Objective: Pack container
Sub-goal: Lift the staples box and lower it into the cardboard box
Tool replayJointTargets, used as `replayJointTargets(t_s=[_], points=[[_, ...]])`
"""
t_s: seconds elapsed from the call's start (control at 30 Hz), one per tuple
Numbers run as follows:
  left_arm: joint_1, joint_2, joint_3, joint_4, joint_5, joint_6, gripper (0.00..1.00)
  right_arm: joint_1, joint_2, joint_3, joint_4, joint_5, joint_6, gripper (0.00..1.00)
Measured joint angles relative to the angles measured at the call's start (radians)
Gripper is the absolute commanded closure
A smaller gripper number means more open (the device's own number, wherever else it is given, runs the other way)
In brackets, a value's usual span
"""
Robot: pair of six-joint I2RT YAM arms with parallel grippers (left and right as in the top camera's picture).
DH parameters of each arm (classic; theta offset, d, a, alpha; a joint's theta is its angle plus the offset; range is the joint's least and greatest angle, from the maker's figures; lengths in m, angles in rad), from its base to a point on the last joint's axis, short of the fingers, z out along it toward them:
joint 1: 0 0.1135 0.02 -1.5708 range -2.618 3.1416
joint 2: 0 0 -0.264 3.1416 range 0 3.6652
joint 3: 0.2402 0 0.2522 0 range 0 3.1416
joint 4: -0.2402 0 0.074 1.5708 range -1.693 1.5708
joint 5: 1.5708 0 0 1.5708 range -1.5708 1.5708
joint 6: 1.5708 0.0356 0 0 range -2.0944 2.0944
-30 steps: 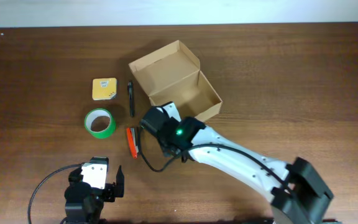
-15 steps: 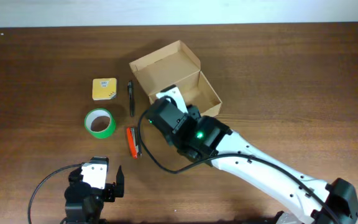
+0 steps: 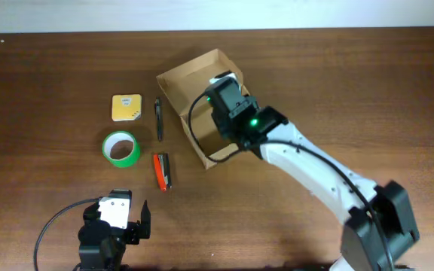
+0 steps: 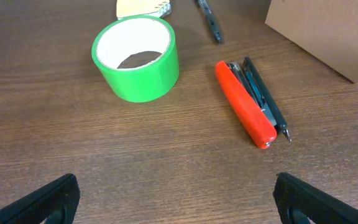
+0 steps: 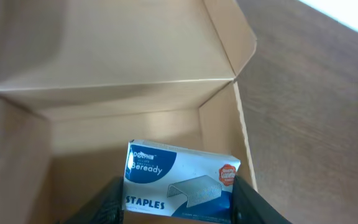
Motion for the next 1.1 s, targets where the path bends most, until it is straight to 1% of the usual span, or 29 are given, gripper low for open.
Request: replayJointTargets(t_s=[0.2,0.43,0.57,1.1], points=[[0.0,0.0,0.0,0.0,0.0,0.0,0.0,-0.028,0.078,0.0,0.016,-0.057,-0.042,0.54],[0.0,0.0,0.0,0.0,0.0,0.0,0.01,-0.028,0.175,0.0,0.024,-0.076,-0.05,0.54],[0.0,0.0,0.0,0.0,0.0,0.0,0.01,-0.028,0.201,0.0,0.024,-0.079,-0.046,0.54],[0.0,0.0,0.0,0.0,0.0,0.0,0.01,-0.028,0.212,0.0,0.006,-0.087,0.12,0.55]])
